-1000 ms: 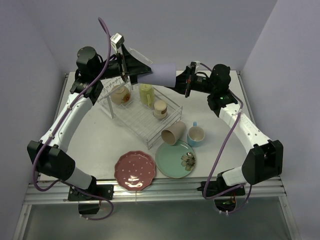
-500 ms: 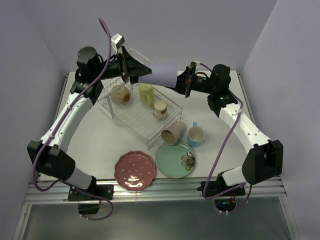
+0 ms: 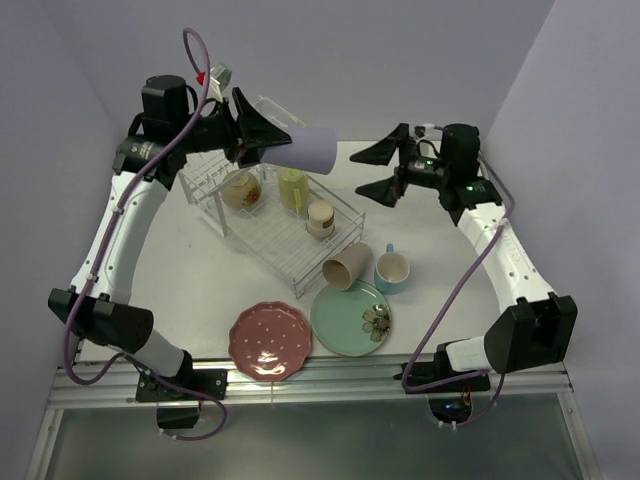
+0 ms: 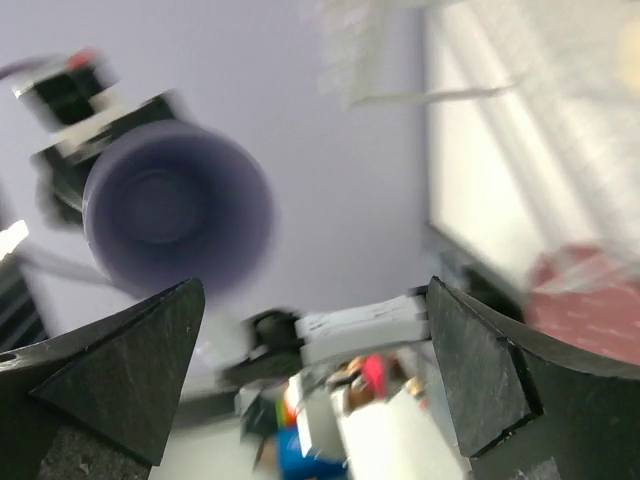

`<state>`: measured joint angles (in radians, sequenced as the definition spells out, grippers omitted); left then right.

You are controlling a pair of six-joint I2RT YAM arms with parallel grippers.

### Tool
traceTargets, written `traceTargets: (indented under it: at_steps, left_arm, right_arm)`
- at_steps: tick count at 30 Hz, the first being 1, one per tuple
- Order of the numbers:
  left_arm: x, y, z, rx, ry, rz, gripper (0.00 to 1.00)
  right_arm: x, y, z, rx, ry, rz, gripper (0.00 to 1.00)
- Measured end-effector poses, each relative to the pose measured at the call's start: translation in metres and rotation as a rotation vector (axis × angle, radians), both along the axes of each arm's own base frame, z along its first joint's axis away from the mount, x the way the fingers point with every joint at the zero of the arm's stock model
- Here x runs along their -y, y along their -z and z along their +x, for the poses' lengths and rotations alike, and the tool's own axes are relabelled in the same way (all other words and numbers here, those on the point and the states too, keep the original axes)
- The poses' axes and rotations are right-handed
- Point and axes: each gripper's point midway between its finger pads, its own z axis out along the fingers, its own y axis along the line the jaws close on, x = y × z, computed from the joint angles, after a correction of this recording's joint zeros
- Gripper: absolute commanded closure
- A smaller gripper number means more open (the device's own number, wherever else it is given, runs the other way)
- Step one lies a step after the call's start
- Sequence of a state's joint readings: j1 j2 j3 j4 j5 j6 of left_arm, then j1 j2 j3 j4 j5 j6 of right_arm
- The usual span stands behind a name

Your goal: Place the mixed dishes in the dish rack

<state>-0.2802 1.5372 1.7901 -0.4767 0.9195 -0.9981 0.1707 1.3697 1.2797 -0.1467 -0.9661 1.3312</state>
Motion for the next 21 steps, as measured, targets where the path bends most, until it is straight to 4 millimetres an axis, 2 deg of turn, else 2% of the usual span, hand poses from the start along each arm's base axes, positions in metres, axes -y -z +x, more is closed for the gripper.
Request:
traceTargets:
  at_steps: [3, 6, 8, 11, 16, 21]
  left_arm:
    - [-0.021, 0.014, 0.019, -0.024, -0.137, 0.149, 1.00]
    - [-0.039, 0.054, 0.020, -0.104, -0.223, 0.294, 1.00]
    - [-0.047, 0.092, 0.013, -0.197, -0.257, 0.415, 1.00]
    - [-0.054, 0.134, 0.003, -0.285, -0.285, 0.582, 1.00]
    - [-0.055, 0.167, -0.002, -0.316, -0.307, 0.751, 1.00]
    - [-0.054, 0.195, 0.003, -0.329, -0.328, 0.877, 1.00]
  right_arm:
    - [0.028, 0.026, 0.006, -0.013, 0.102, -0.166, 0.00]
    - [0.047, 0.037, 0.003, 0.043, 0.154, -0.366, 0.00]
    - [0.057, 0.042, -0.007, 0.079, 0.167, -0.471, 0.00]
    - [0.072, 0.053, -0.026, 0.103, 0.172, -0.599, 0.00]
    - [0.090, 0.068, -0.048, 0.113, 0.163, -0.756, 0.00]
    - [0.090, 0.083, -0.066, 0.122, 0.095, -0.887, 0.00]
